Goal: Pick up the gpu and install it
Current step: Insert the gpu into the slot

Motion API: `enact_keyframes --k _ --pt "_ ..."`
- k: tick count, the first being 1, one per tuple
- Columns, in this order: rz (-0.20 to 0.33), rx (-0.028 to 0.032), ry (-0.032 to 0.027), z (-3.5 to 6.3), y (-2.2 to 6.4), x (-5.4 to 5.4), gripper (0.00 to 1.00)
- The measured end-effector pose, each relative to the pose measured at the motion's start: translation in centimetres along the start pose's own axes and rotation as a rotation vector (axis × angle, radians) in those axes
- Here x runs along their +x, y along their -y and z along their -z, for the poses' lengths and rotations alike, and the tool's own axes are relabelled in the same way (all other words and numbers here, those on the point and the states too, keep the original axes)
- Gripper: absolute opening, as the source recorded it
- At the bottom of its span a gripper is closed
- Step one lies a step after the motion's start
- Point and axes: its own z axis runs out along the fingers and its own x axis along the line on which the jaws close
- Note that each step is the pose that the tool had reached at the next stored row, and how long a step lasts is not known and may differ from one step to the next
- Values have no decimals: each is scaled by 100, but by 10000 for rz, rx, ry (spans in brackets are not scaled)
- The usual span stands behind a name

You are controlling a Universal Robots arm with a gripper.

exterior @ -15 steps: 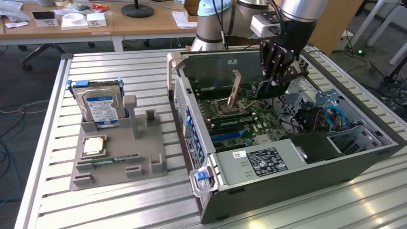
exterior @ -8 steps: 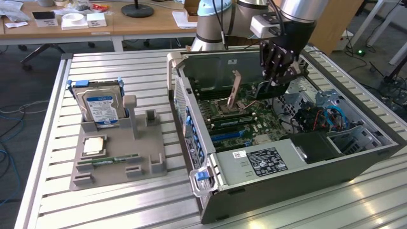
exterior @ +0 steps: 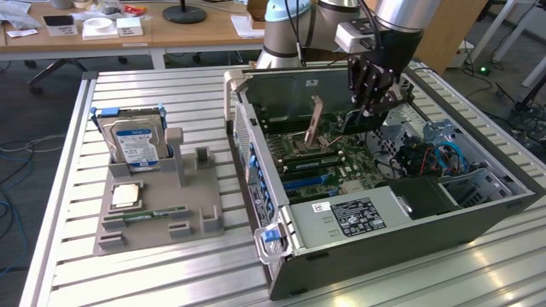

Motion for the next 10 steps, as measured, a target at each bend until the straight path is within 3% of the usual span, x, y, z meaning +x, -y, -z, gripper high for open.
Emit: enact_keyframes --k 10 --pt "0 -1 -2 -43 -2 1 26"
